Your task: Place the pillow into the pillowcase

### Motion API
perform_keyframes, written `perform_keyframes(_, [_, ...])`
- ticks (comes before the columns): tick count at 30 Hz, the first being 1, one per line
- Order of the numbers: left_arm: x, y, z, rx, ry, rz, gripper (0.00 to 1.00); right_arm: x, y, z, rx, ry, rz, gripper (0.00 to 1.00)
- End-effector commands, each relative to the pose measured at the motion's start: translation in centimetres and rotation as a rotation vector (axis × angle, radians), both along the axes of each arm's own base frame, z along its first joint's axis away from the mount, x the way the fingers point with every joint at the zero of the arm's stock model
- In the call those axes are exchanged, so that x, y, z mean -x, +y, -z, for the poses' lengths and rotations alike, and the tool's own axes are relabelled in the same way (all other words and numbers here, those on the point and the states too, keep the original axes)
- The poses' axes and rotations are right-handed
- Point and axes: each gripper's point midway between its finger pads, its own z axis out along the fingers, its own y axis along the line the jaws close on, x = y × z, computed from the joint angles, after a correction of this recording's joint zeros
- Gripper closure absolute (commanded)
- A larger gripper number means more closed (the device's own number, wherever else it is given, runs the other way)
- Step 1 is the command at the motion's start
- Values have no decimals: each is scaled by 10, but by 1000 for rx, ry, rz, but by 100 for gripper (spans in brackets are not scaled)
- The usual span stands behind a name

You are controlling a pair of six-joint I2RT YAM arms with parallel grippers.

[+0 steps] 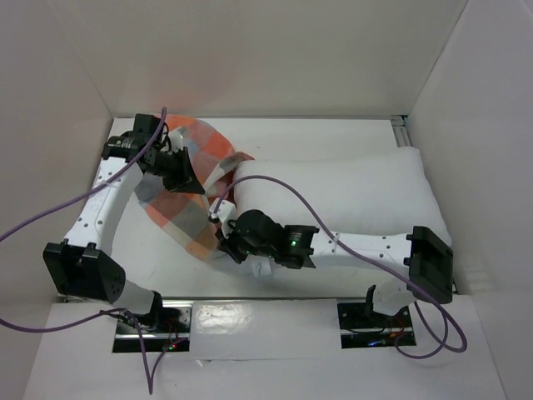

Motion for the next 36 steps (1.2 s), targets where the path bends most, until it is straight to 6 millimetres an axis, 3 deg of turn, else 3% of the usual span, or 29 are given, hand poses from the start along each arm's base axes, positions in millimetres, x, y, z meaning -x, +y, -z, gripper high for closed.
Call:
perform_keyframes(1, [-19, 5, -11, -11, -117, -18, 100, 37, -11, 16, 43, 83, -20, 100])
perform_keyframes(3, [-16, 2, -12, 8, -121, -7, 100, 40, -22, 34, 89, 106, 11, 100])
perform_keyframes(11, [9, -20, 8, 14, -73, 60, 100, 49, -56, 73, 164, 155, 117, 100])
perform_keyframes(14, [23, -32, 16, 22, -48, 87, 100, 46, -70, 70, 179, 148, 164, 100])
perform_keyframes(18, [32, -41, 12, 36, -65, 107, 100, 49, -85, 65, 182, 171, 193, 100])
perform_keyframes(21, [41, -53, 14, 42, -45, 136, 100, 54, -90, 51, 165, 162, 223, 100])
perform_keyframes(24, [48, -69, 3, 65, -58, 179, 100, 47, -102, 41, 122, 162, 310, 100])
perform_keyframes(28, [44, -91, -7, 80, -82, 216, 100, 46, -120, 60, 131, 191, 379, 100])
perform_keyframes(30, [40, -105, -8, 76, -84, 243, 100, 44, -124, 54, 151, 206, 430, 100])
perform_keyframes(33, [36, -110, -4, 56, -81, 249, 100, 32, -125, 20, 114, 163, 504, 54])
perform_keyframes(34, [37, -113, -1, 53, -73, 258, 100, 24, -127, 9, 109, 118, 527, 34])
perform_keyframes(36, [36, -112, -1, 46, -75, 253, 100, 14, -132, -24, 71, 75, 577, 23])
